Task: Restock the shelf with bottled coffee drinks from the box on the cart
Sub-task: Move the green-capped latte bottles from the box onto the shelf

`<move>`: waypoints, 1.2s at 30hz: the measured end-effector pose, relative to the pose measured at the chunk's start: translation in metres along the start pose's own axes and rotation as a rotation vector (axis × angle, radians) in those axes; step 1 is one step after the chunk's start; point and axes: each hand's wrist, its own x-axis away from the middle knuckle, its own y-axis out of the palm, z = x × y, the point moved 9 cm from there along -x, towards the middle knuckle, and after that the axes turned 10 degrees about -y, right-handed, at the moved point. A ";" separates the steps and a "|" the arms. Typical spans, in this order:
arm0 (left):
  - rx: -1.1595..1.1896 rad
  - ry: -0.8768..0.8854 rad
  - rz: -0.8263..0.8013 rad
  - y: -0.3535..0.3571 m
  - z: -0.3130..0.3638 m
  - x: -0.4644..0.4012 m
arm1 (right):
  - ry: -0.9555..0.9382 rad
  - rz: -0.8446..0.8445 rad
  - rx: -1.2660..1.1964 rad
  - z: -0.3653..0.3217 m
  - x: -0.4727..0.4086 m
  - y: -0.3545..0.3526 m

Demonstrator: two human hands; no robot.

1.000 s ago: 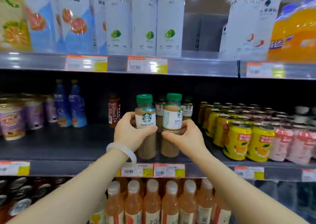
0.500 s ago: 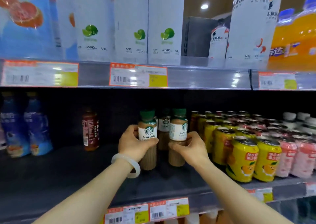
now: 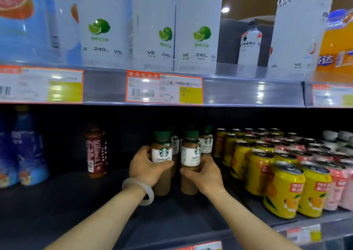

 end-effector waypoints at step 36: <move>-0.015 0.036 -0.001 -0.017 -0.016 -0.027 | -0.087 -0.102 -0.029 -0.010 -0.003 0.047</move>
